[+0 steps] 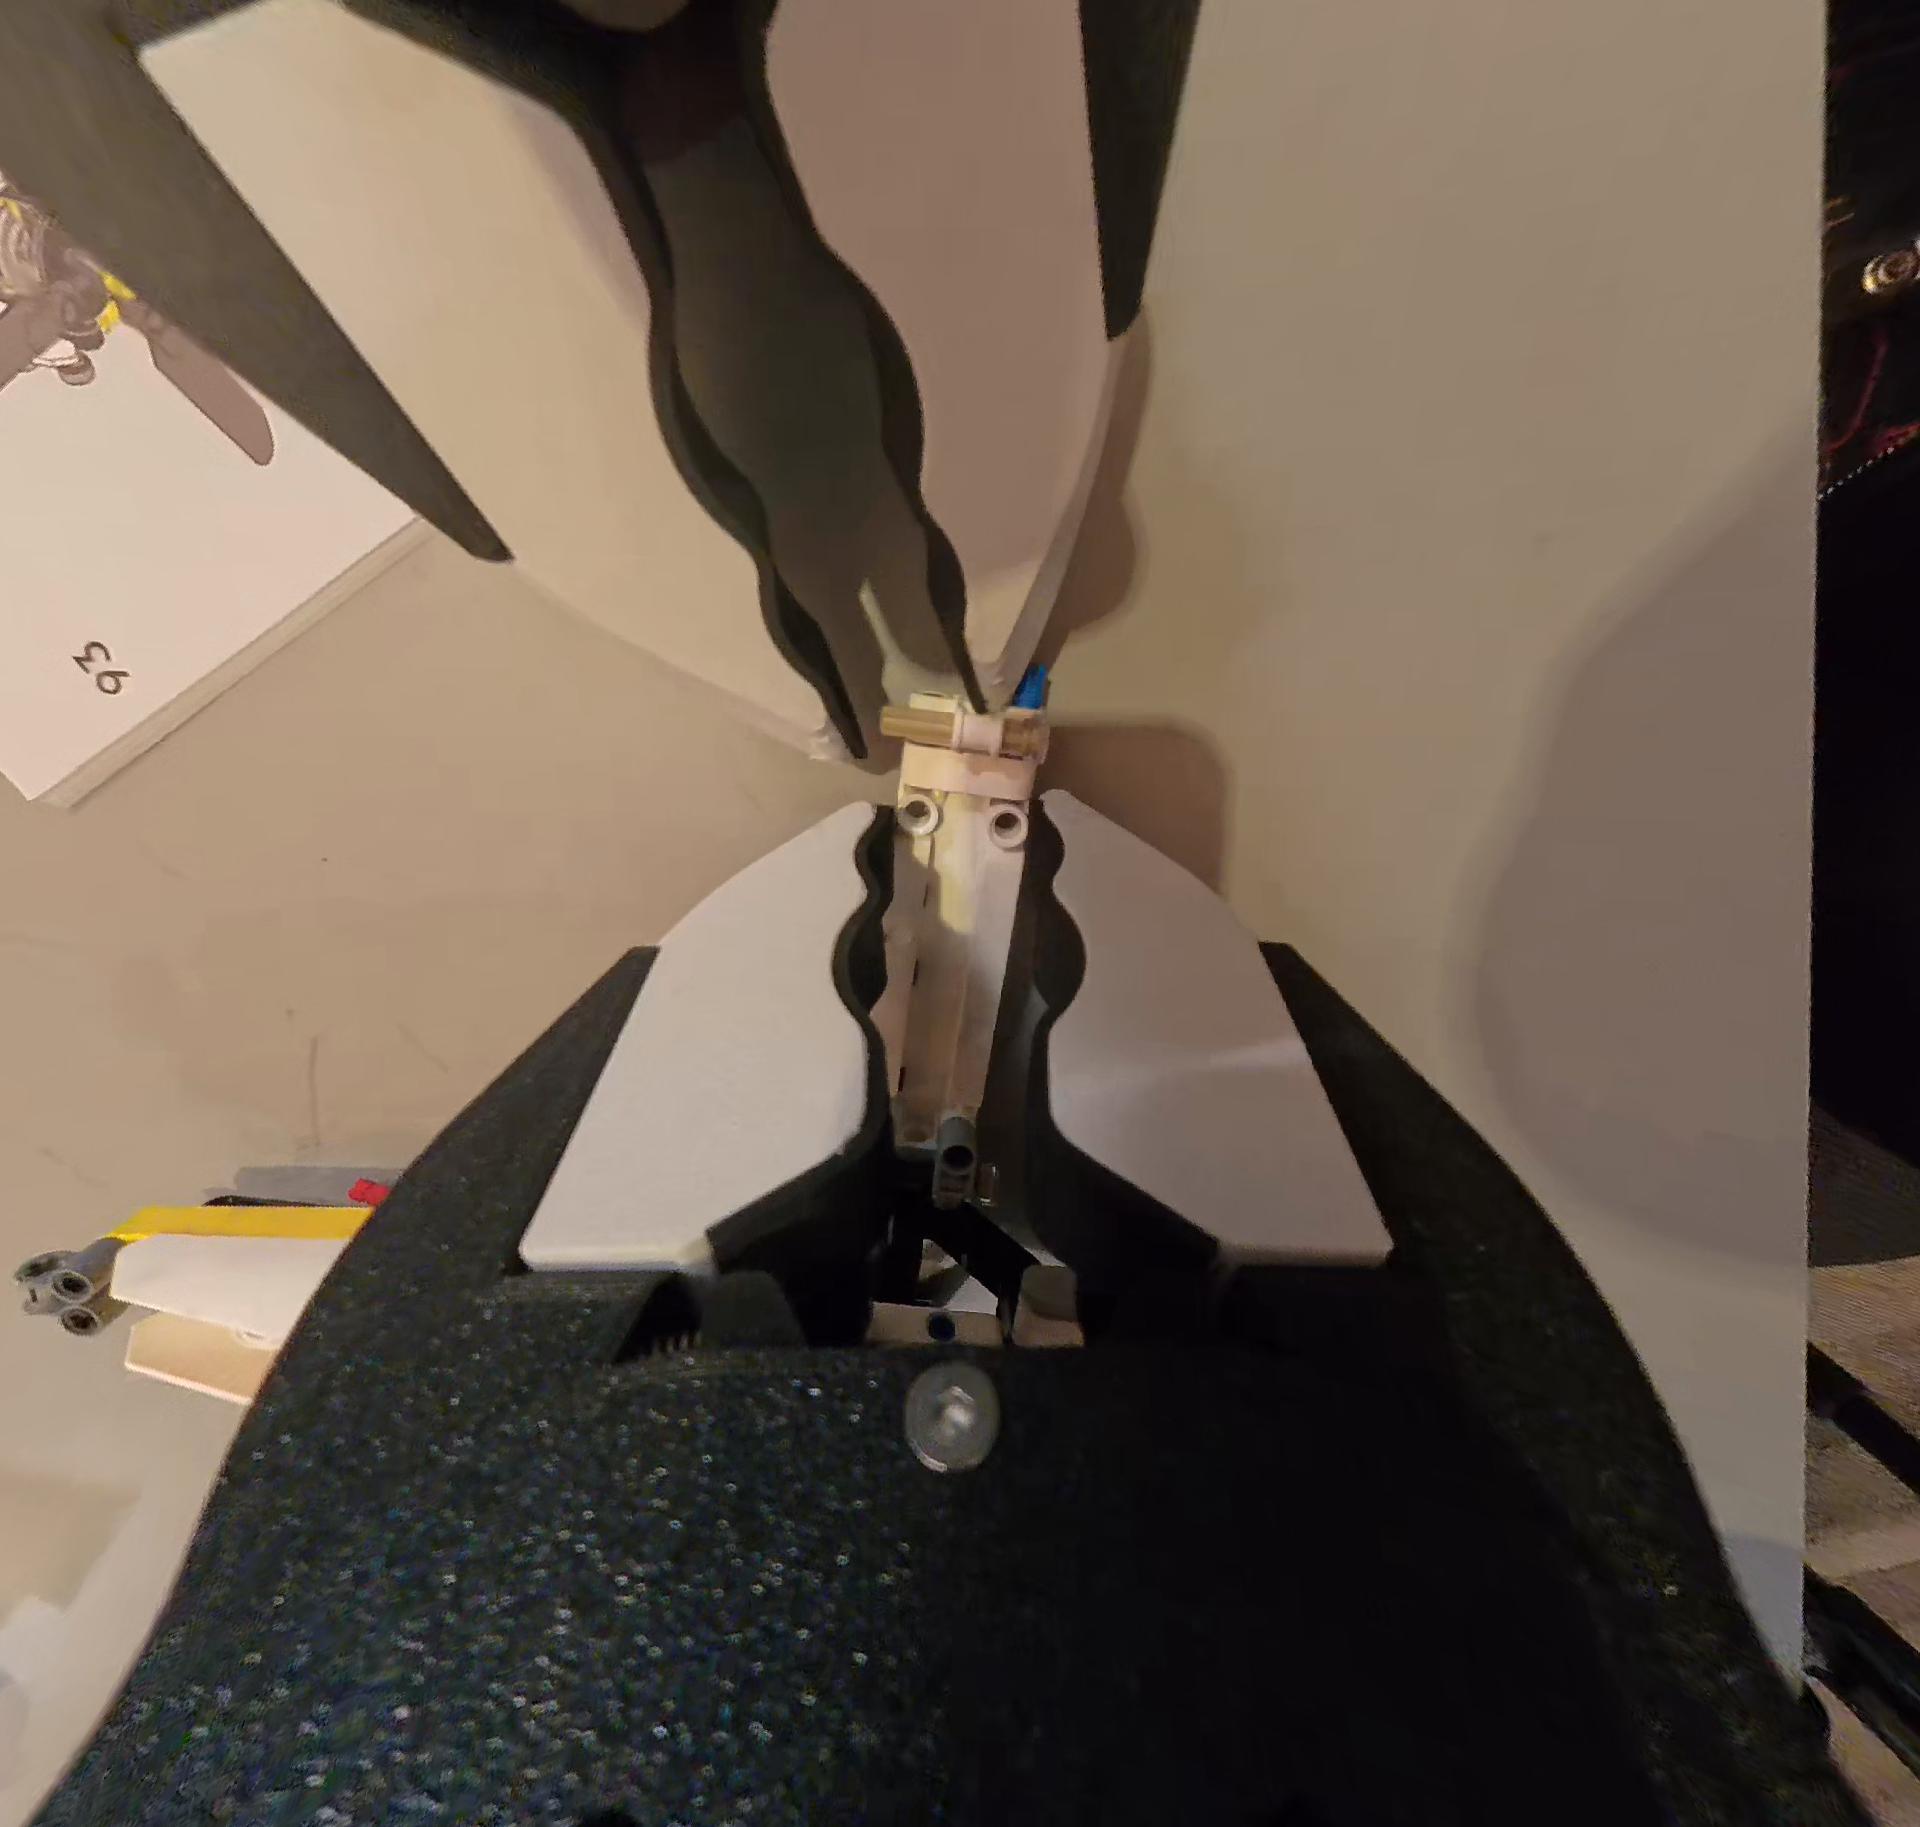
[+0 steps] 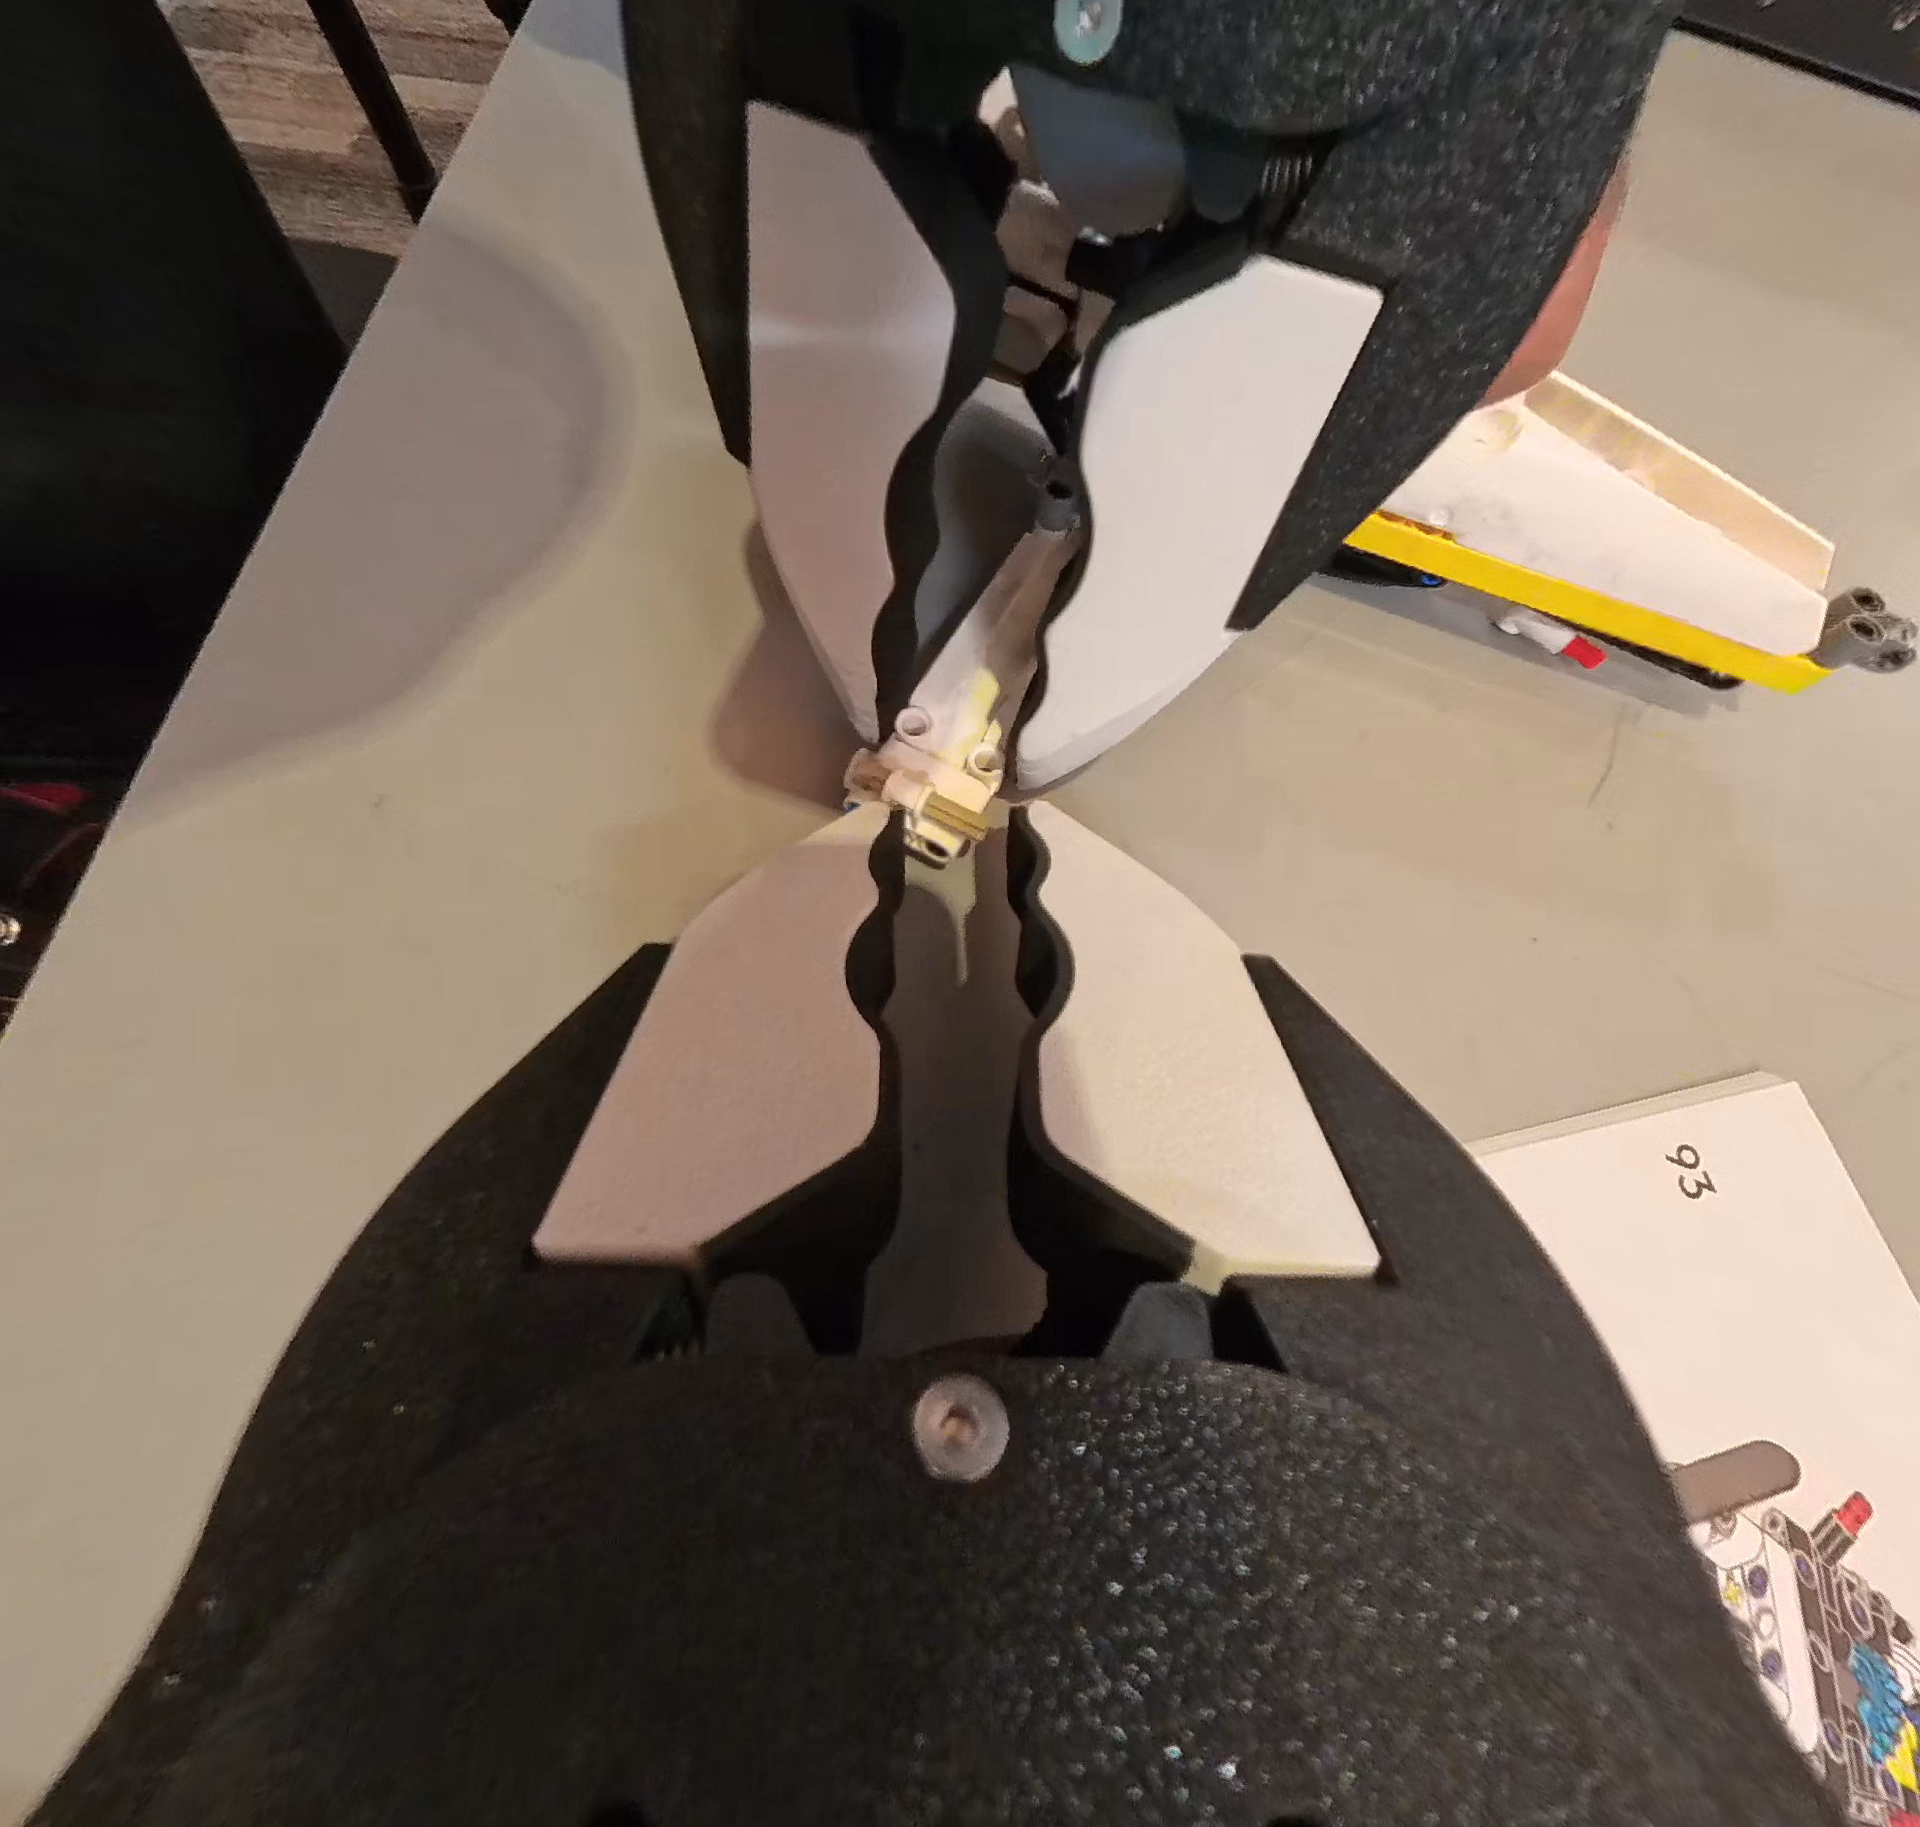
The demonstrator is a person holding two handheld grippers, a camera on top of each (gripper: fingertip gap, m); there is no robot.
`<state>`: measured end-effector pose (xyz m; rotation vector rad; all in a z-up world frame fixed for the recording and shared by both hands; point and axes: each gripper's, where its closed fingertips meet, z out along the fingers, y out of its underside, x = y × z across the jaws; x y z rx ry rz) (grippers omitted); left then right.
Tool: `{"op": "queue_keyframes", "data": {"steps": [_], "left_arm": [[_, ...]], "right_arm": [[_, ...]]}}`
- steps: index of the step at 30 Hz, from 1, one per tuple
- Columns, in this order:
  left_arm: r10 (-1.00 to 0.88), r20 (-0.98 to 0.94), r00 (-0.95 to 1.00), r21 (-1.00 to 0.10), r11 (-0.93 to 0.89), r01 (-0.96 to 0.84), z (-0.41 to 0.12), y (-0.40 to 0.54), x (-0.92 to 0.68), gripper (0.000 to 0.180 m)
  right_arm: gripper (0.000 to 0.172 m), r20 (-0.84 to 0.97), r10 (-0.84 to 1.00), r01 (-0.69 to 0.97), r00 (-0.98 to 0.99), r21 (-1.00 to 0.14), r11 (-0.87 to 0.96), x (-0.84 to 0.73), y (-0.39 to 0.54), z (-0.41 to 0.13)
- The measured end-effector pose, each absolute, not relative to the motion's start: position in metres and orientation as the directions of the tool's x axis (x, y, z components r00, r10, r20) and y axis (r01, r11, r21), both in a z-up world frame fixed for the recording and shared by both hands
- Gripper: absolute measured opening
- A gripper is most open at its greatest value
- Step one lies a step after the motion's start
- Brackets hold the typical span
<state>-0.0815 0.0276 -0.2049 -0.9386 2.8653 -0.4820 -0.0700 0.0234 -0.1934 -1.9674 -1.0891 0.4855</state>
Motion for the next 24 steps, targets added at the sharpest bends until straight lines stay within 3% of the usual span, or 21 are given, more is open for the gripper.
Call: {"op": "queue_keyframes", "data": {"steps": [24], "left_arm": [[-0.552,0.006,-0.834,-0.303,0.794,-0.528,-0.2084,0.027,-0.0806,0.025]], "right_arm": [[0.01,0.038,0.858,0.554,0.513,-0.778,-0.297,-0.0726,0.0199,-0.1983]]}}
